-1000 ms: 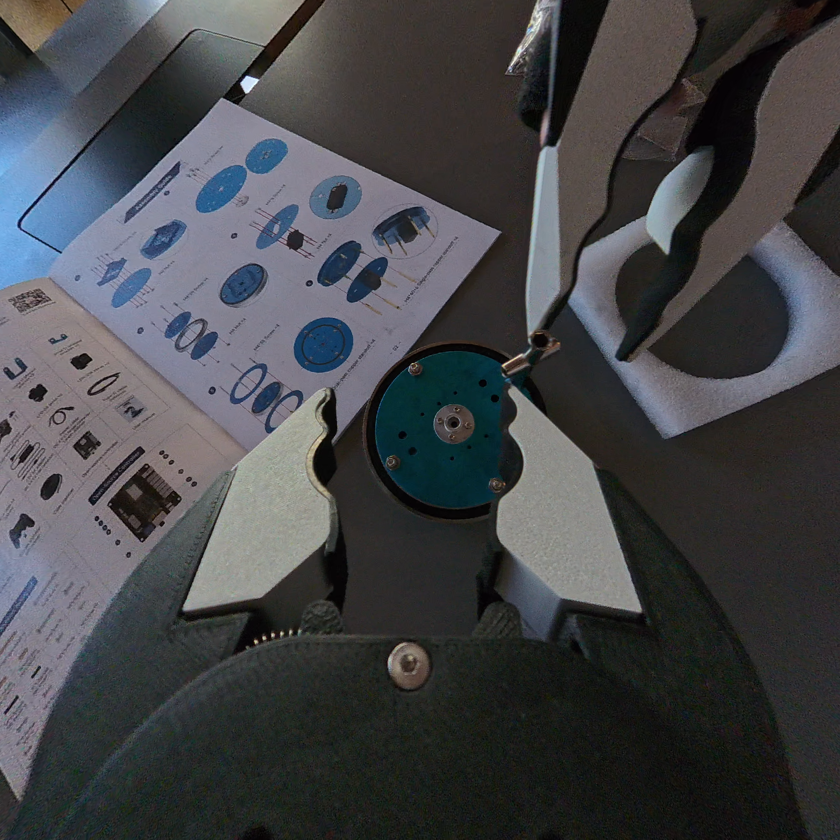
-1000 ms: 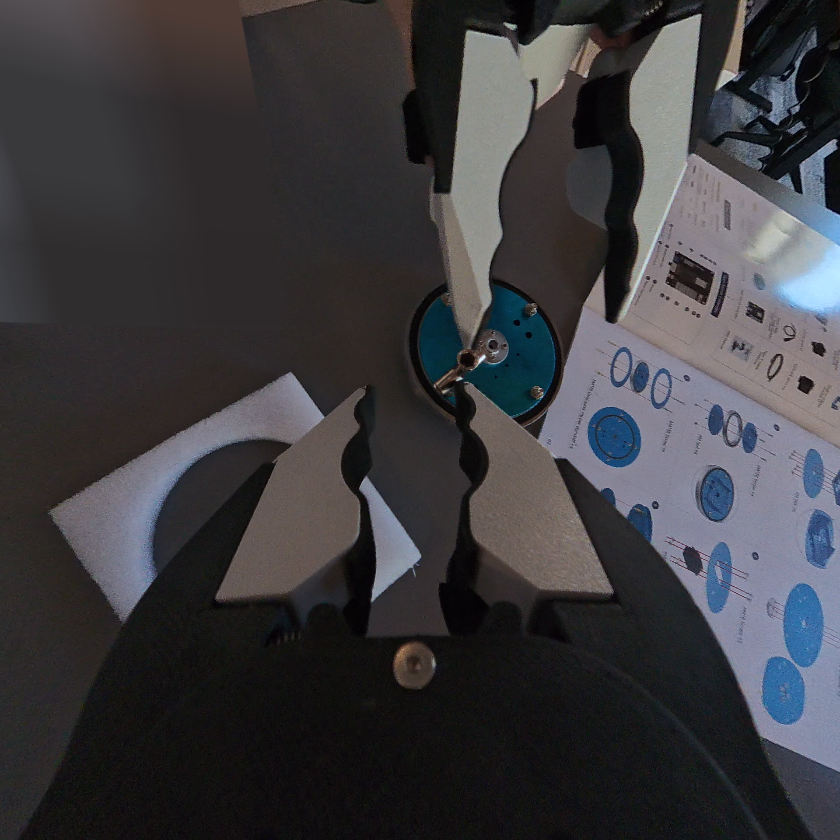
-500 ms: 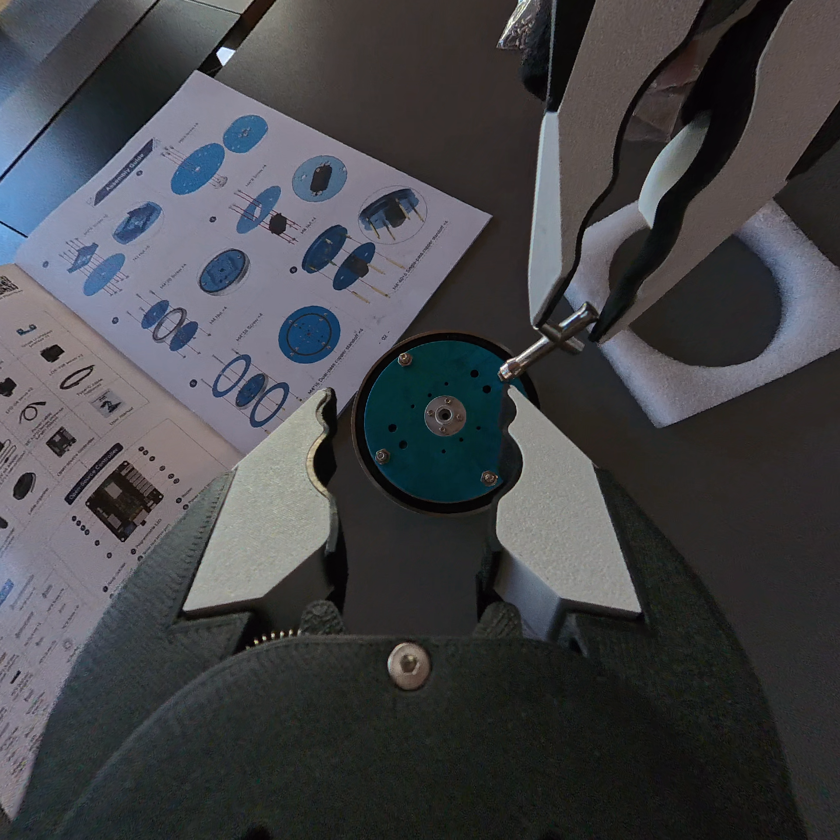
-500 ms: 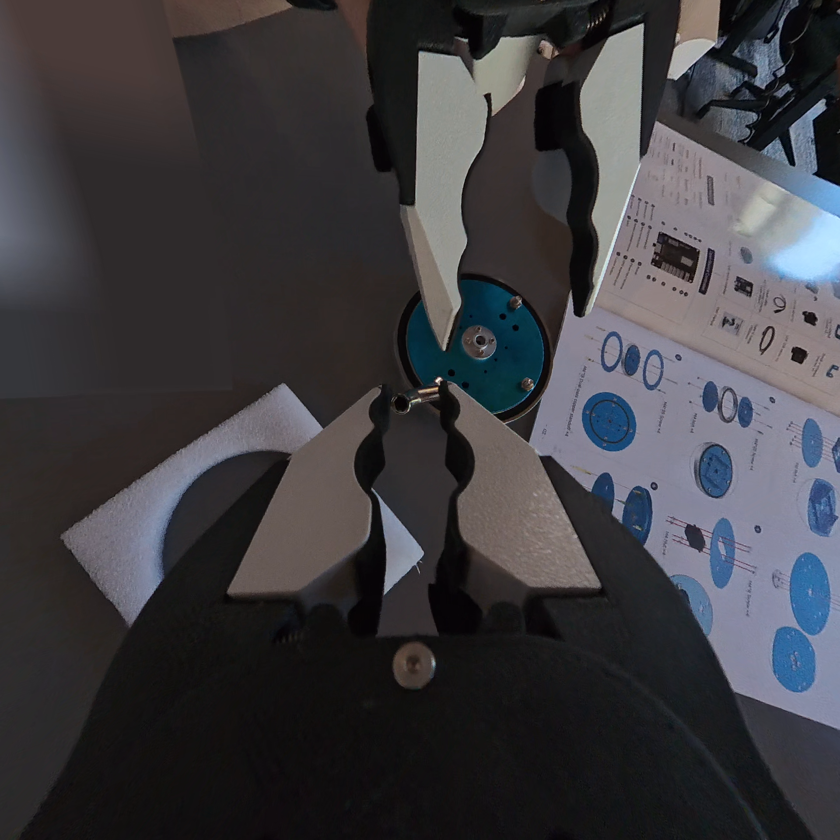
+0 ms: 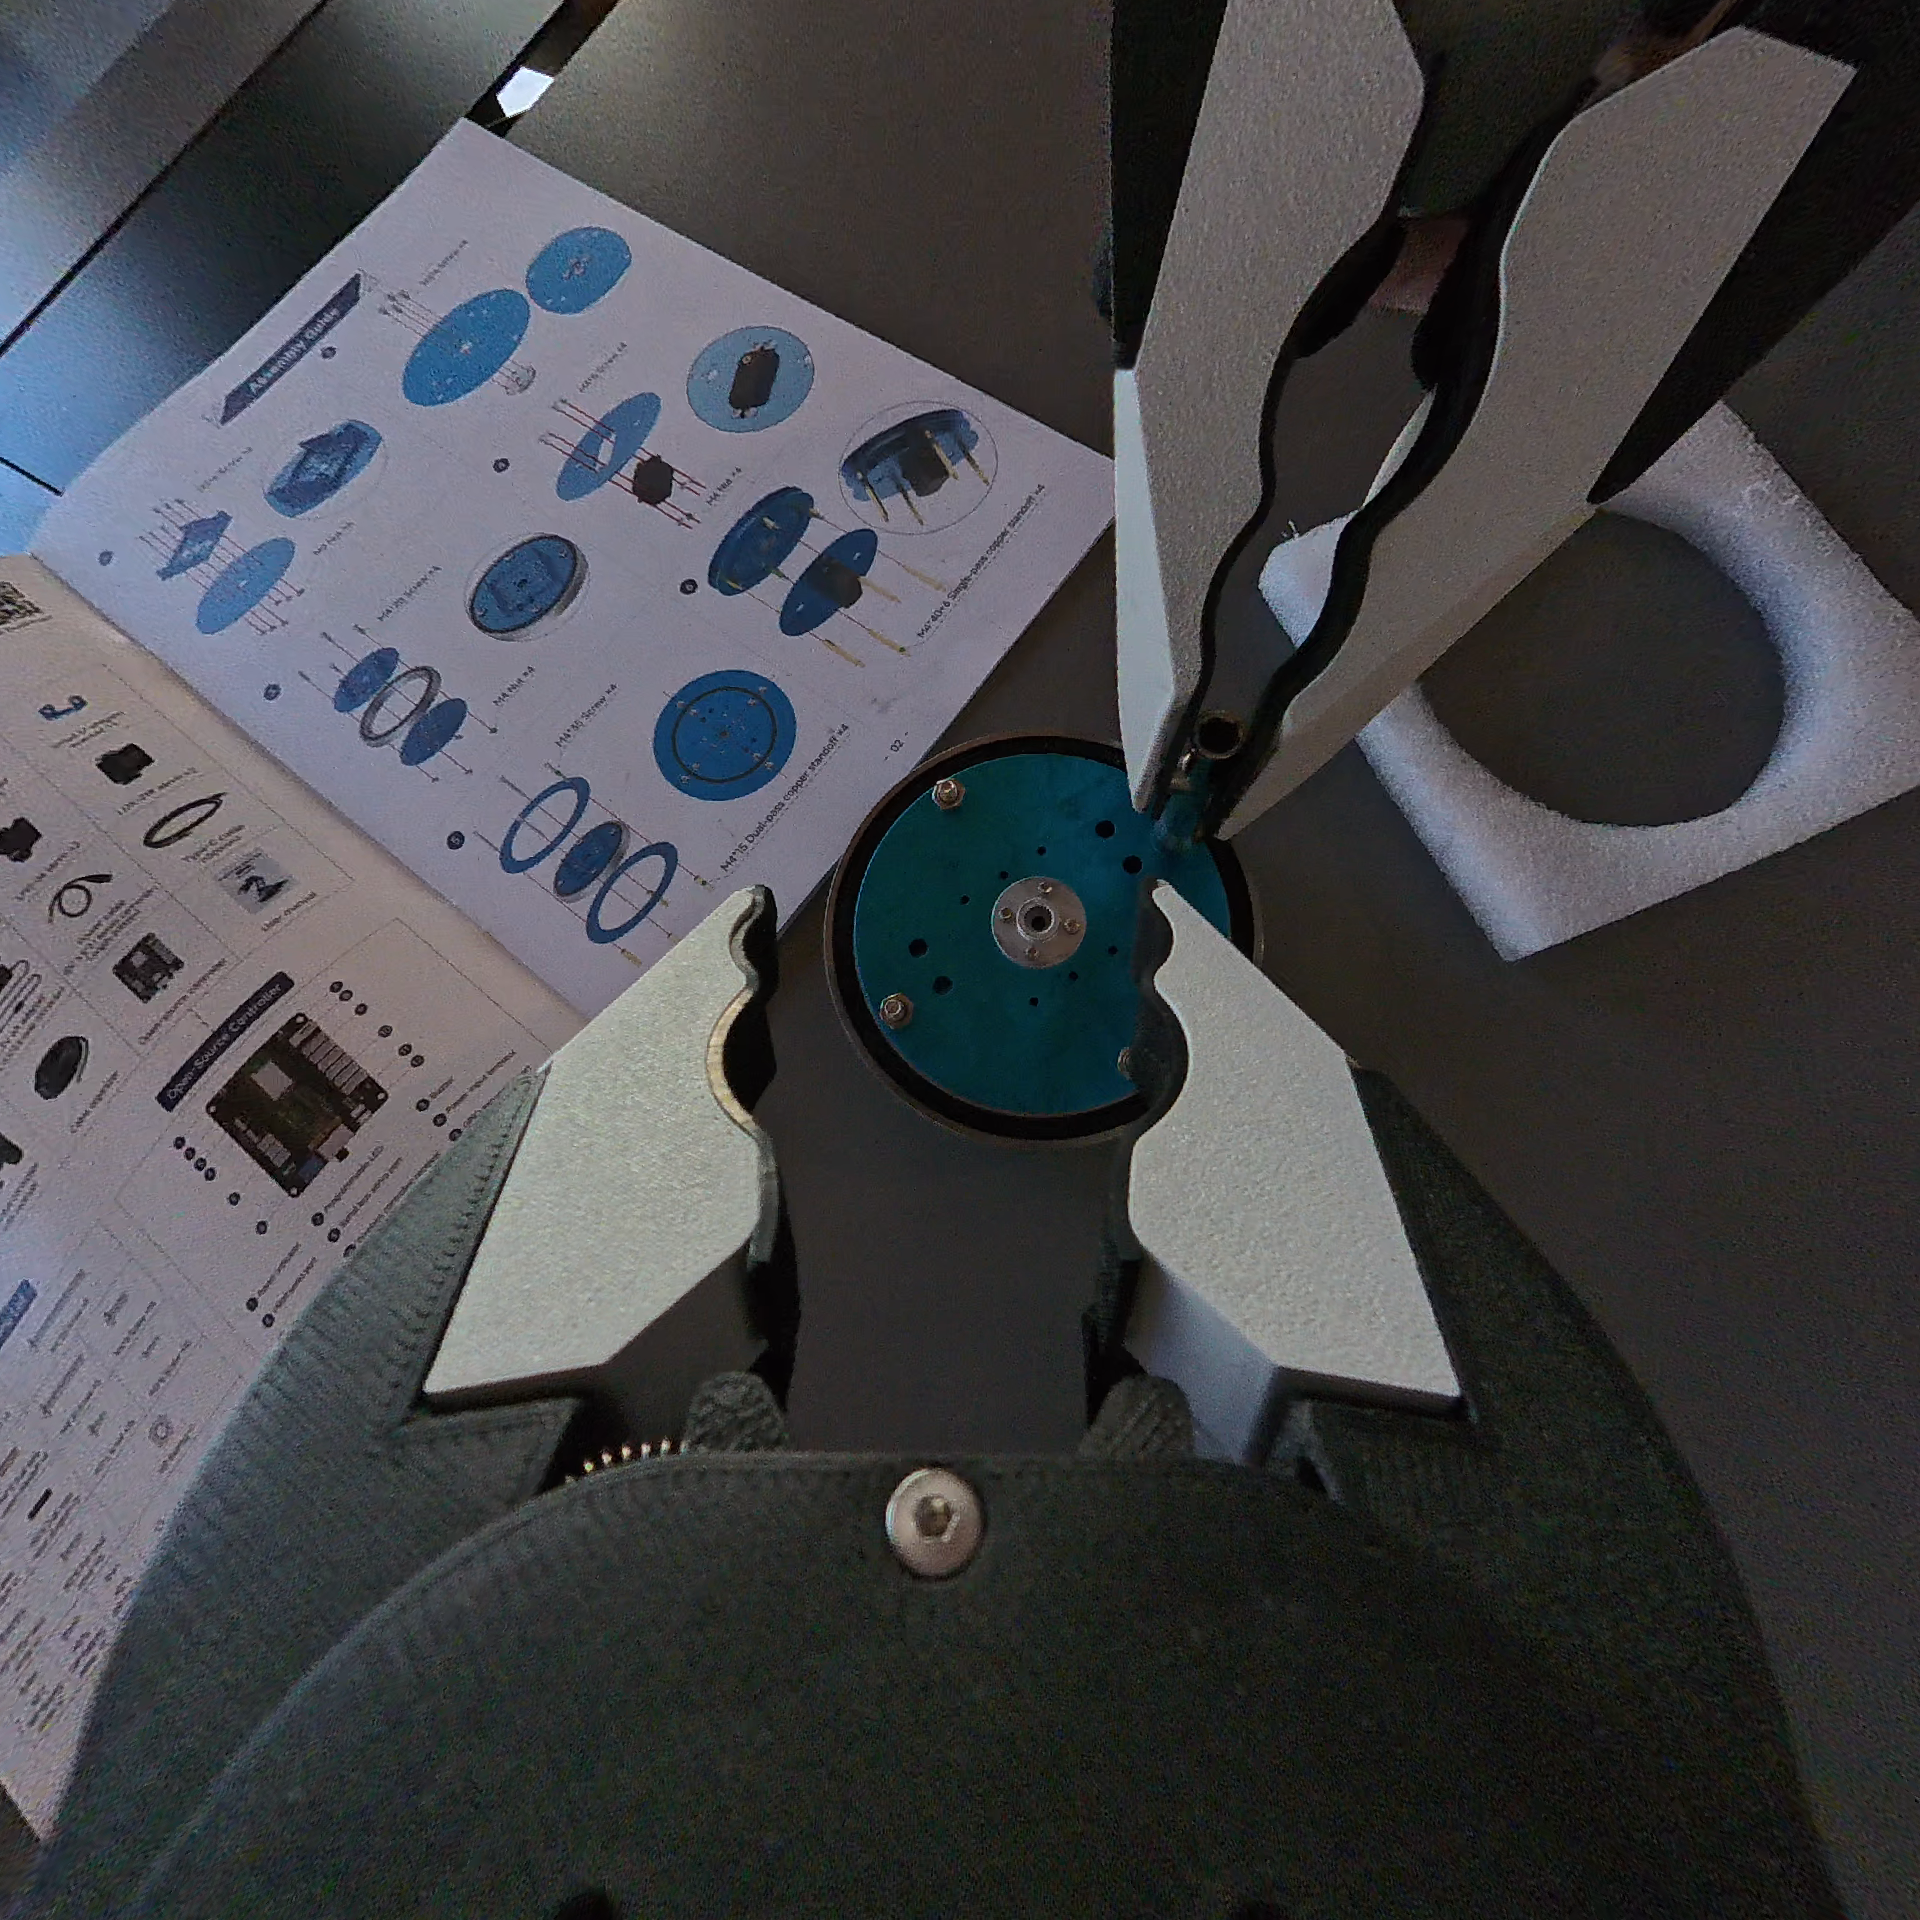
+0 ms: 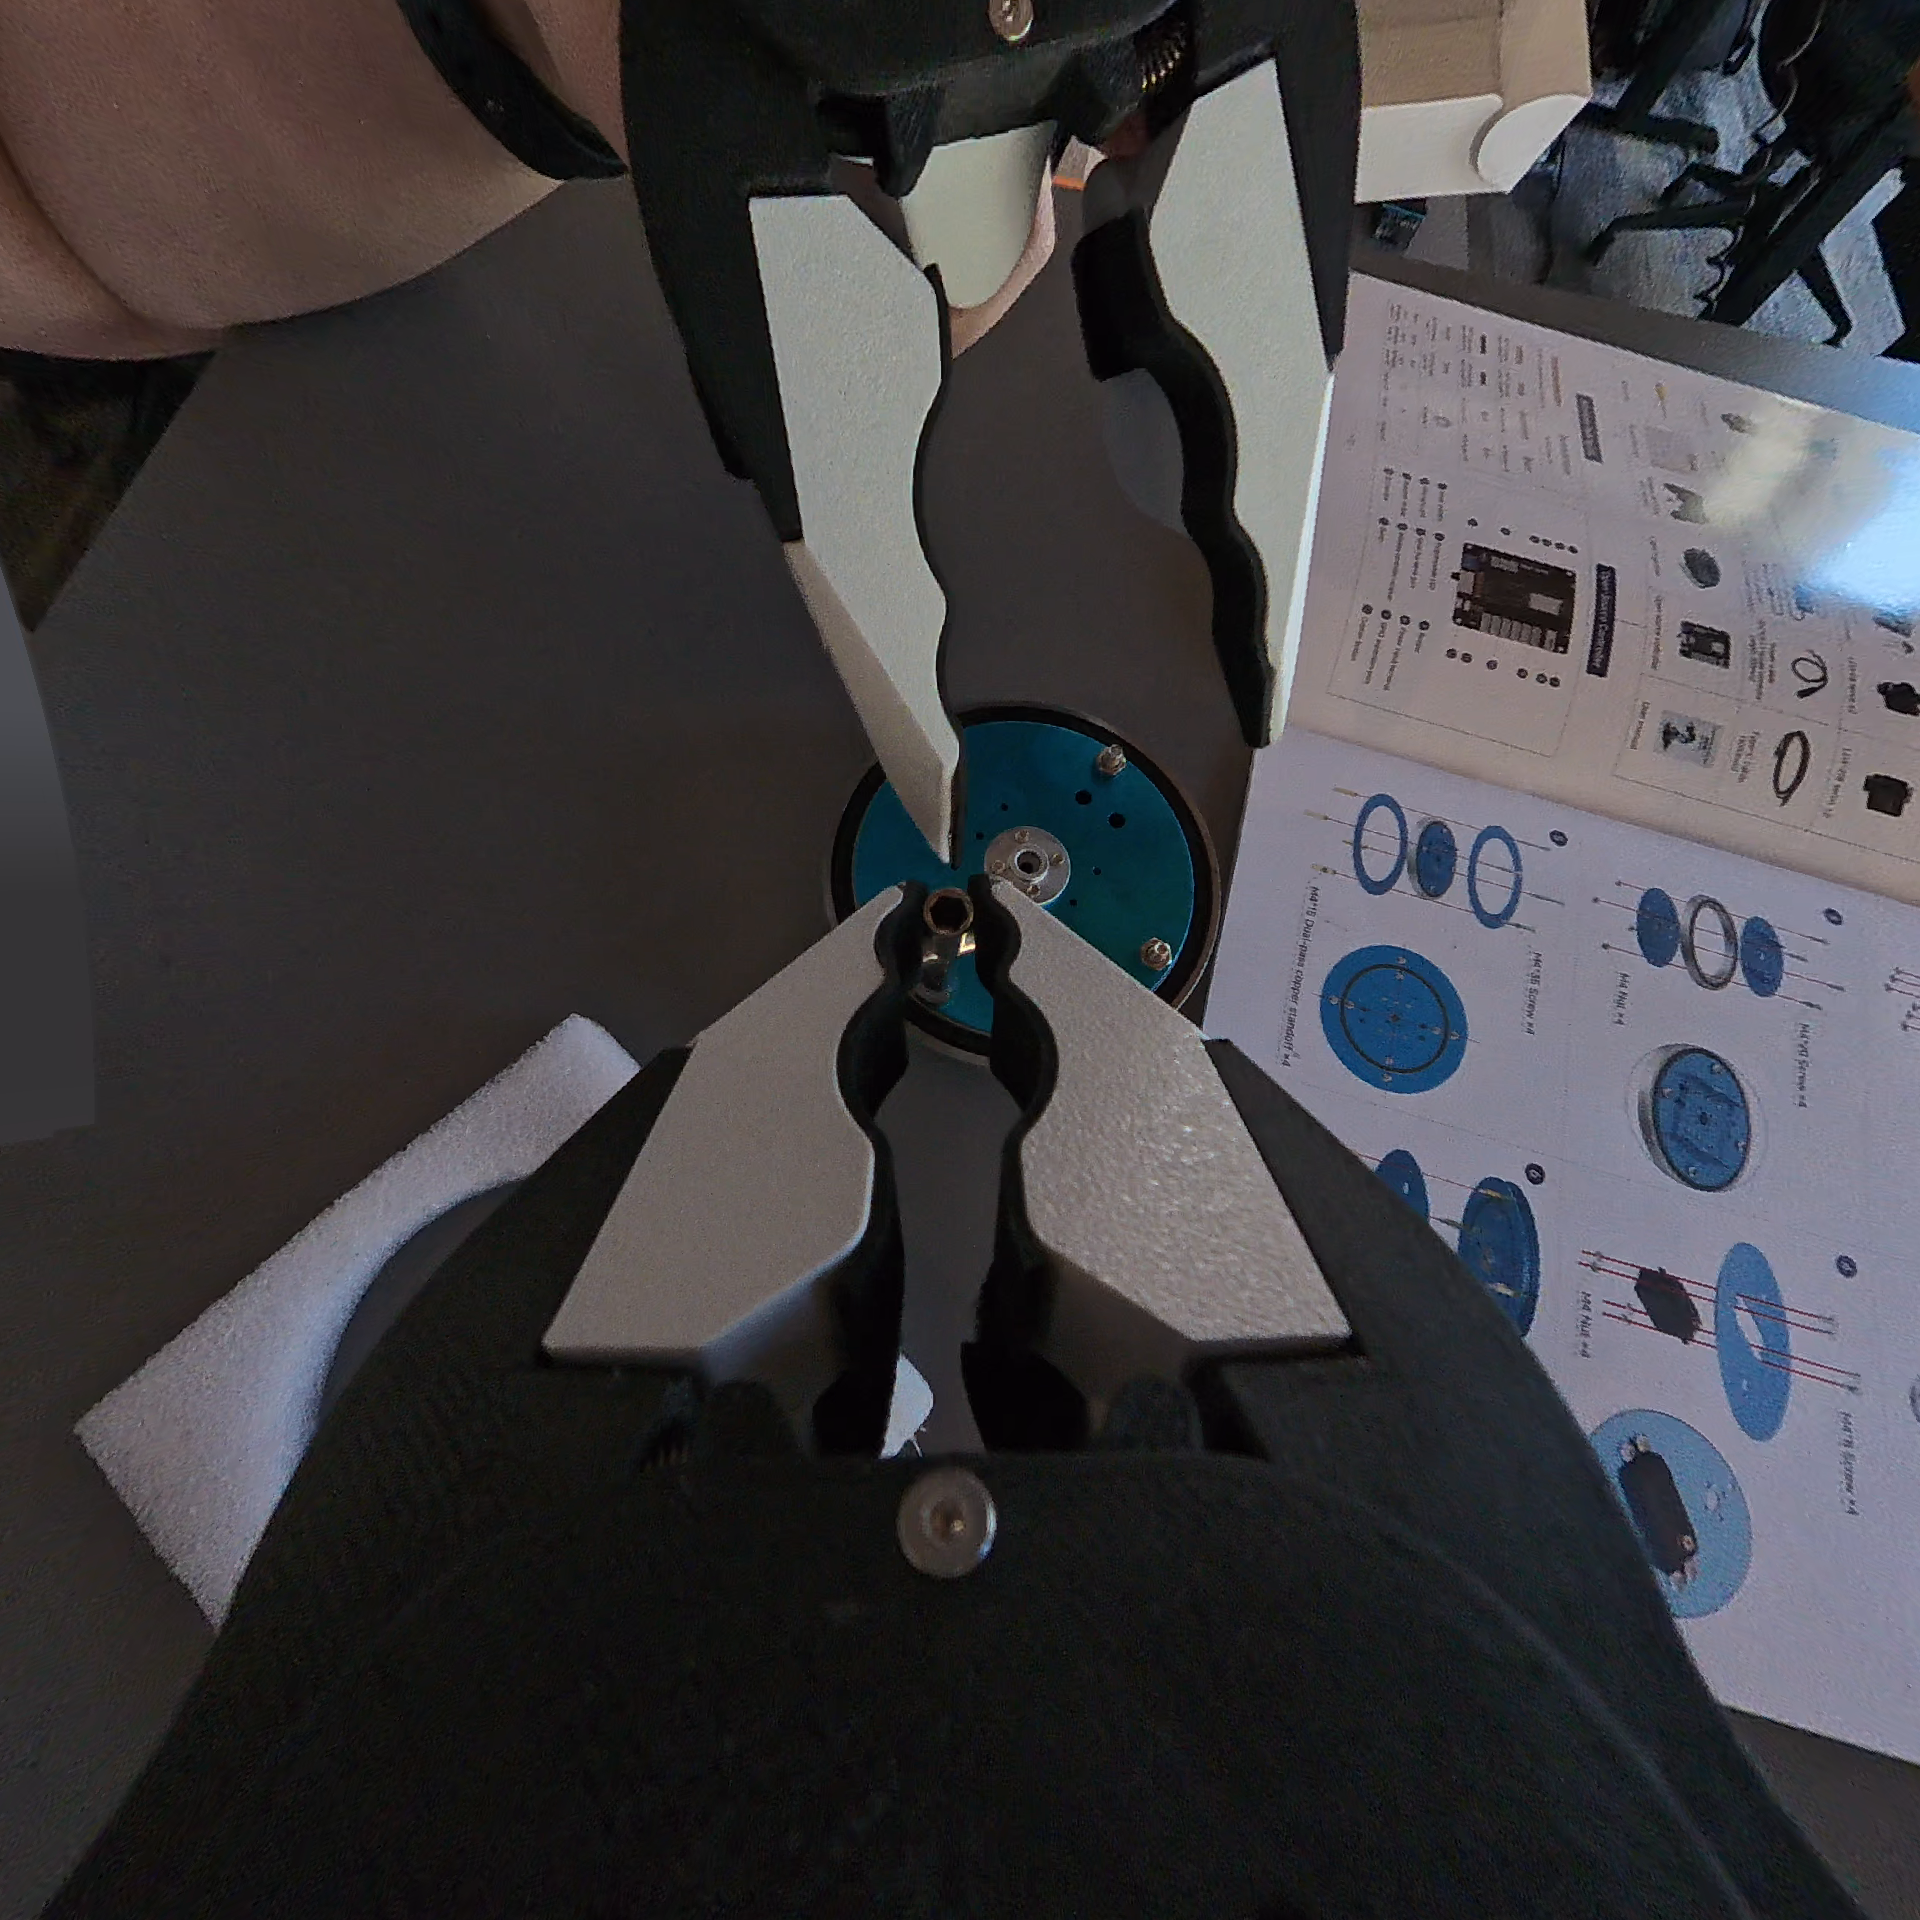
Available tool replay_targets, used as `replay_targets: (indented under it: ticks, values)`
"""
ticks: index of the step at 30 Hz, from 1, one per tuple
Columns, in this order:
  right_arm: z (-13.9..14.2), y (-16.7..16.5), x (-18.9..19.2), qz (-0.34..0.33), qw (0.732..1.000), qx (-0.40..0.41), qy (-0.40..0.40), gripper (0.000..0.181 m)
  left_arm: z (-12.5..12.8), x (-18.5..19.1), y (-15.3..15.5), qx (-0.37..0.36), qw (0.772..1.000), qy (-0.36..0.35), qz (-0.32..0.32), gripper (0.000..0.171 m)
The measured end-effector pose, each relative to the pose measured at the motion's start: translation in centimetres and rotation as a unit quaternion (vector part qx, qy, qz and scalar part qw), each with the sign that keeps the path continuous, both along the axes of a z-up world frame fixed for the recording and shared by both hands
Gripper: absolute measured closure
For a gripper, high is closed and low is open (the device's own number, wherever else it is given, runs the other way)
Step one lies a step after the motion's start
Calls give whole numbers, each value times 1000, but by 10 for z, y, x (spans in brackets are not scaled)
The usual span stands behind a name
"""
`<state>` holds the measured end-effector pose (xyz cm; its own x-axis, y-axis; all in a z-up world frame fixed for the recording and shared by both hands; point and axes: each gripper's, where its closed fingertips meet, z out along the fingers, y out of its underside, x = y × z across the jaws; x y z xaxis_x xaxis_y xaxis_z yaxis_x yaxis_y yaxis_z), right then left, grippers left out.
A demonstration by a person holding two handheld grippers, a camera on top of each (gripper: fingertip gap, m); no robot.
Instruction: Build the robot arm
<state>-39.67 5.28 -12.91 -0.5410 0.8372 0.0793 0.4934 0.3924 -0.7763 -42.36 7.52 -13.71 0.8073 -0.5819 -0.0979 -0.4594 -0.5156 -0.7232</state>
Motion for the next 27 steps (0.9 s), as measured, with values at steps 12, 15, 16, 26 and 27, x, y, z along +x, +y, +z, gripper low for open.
replay_targets:
  ticks: [12, 15, 16, 26, 27]
  values:
    - [0, 7, -1, -122, 990, -69, 6, 174, 9, -8, 0, 10, 1000, -10, 16, 108]
    - [0, 7, -4, -155, 987, -50, 12, 174, 11, -9, 0, 10, 1000, -17, 22, 108]
    - [0, 7, -5, -167, 985, -49, 11, 174, 12, -10, 1, 10, 999, -17, 26, 109]
    - [24, 8, -7, -199, 975, -92, 37, 174, 19, -4, -2, 6, 997, -78, 10, 115]
    - [29, 9, -7, -196, 974, -101, 43, 174, 20, 0, -3, 4, 995, -96, 0, 121]
